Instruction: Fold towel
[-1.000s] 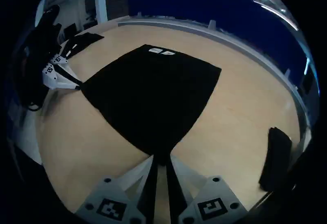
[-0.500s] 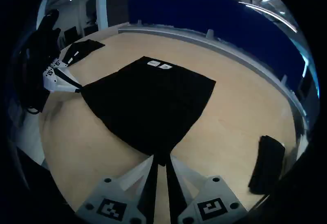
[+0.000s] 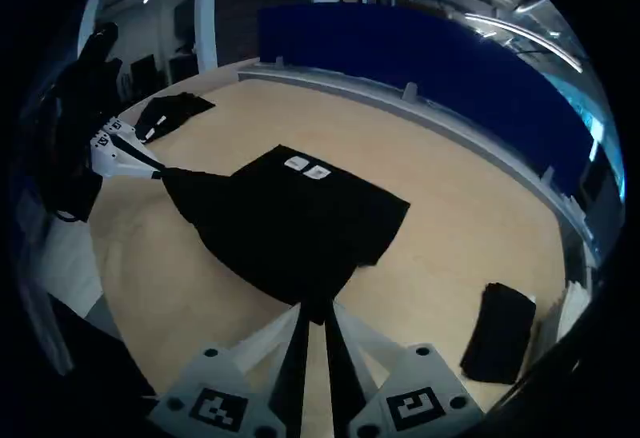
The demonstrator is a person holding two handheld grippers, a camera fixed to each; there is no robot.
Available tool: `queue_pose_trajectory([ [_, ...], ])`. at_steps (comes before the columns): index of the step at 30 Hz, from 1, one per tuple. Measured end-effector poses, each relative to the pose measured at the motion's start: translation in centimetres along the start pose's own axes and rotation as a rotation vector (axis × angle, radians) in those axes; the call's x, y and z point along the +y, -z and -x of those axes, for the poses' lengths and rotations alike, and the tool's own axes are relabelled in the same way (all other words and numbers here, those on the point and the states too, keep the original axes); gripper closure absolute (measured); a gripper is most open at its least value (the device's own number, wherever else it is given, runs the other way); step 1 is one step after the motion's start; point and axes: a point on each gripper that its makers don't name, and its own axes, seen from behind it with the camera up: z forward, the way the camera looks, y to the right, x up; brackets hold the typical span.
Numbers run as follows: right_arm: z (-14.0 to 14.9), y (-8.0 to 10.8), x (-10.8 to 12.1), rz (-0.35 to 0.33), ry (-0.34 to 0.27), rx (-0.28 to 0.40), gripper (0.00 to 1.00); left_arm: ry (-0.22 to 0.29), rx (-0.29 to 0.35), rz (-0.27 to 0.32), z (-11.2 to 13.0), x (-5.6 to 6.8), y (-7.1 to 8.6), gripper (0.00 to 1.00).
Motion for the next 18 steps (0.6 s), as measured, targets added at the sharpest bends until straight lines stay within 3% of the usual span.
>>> queue_pose_trajectory([
  [9, -0.9, 2.7, -1.0, -0.01, 0.016, -0.002, 0.87, 0.023, 0.02, -0.003, -1.0, 0.3, 2.7, 0.92],
  [18, -1.1, 2.8, -1.0, -0.01, 0.011, -0.012, 0.87, 0.043, 0.025, -0.012, -0.9, 0.3, 2.8, 0.92],
])
